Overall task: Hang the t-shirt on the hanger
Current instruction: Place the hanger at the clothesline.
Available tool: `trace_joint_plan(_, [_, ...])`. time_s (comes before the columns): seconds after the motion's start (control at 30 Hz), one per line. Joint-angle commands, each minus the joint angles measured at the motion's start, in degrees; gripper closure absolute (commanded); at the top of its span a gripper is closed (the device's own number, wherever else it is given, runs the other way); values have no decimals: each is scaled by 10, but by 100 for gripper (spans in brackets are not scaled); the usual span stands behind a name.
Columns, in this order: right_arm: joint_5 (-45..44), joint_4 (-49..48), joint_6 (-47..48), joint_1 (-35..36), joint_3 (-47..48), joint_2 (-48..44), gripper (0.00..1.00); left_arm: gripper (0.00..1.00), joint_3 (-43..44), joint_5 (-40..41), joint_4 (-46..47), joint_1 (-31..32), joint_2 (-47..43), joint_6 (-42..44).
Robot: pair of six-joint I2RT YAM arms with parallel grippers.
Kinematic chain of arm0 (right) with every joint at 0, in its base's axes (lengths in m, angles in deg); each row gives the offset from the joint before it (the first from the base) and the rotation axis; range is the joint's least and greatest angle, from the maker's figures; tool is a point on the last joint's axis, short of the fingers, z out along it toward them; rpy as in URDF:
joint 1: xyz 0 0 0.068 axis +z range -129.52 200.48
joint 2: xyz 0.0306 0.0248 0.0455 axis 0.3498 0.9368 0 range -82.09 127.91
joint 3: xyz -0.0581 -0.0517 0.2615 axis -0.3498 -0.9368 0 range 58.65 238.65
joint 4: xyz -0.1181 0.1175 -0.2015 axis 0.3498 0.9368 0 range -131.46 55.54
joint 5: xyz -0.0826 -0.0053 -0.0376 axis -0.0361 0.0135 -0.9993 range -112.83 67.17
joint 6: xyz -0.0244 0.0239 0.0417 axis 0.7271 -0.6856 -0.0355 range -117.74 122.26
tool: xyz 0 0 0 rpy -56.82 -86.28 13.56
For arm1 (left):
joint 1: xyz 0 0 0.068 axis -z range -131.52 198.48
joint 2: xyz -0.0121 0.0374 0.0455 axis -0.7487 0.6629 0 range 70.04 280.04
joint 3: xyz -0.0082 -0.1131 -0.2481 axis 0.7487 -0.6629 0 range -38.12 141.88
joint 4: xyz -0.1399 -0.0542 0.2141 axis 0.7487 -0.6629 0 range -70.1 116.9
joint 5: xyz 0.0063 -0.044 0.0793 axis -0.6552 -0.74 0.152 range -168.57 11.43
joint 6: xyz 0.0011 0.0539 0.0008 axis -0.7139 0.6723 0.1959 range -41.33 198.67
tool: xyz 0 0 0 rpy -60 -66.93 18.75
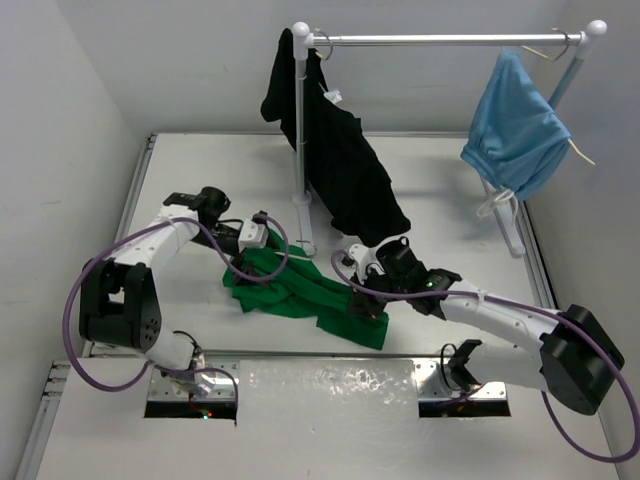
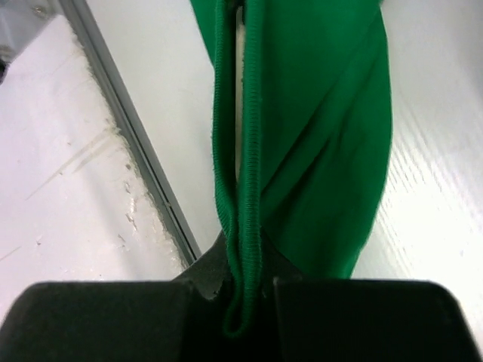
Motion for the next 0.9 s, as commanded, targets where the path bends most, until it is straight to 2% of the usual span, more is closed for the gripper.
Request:
trace_joint_plan(0.0, [-24,6,-31,-2,-19,-28,100,0,30,-31,0,2,-3,-9])
trace_joint_plan(0.07, [-43,18,-42,-2,-30,-41,100,0,28,-24,40,2,-12,-75])
trace_joint_plan(0.1, [-53,25,-45,-2,-37,-49,100,0,25,-19,94,2,-17,-108])
trace_joint_plan(0.13, [-70,40,-51,-2,-39,-63,100,0,20,-5,126,2,-29,-181])
trace_joint_plan(0.2, [-93,56,-68,-2,-48,-79,100,0,0,22,247,2,-46,-273])
trace_joint_plan(0.23, [-120,71,-73,-2,-51,-96,100,0,-18,61,289,3,-65,-363])
trace_joint_plan(0.27, [-131,78,-85,-2,-54,-105,100,0,-28,86,368,3,-76,-405])
trace_joint_plan(0.3, [-136,83,-88,-4,-61,-113,100,0,-34,107,400,4,-85,-473])
trace_joint_plan(0.4, [-159,111,-115,-6,-74,-140,100,0,-24,195,434,5,-97,-542])
trace_joint_plan(0.57, [-185,140,-195,-5,-131,-212,100,0,-23,291,481,6,-97,-609])
trace_joint_plan(0.87, [-286,267,-290,-6,-142,-367,100,0,-25,309,496,6,-92,-630])
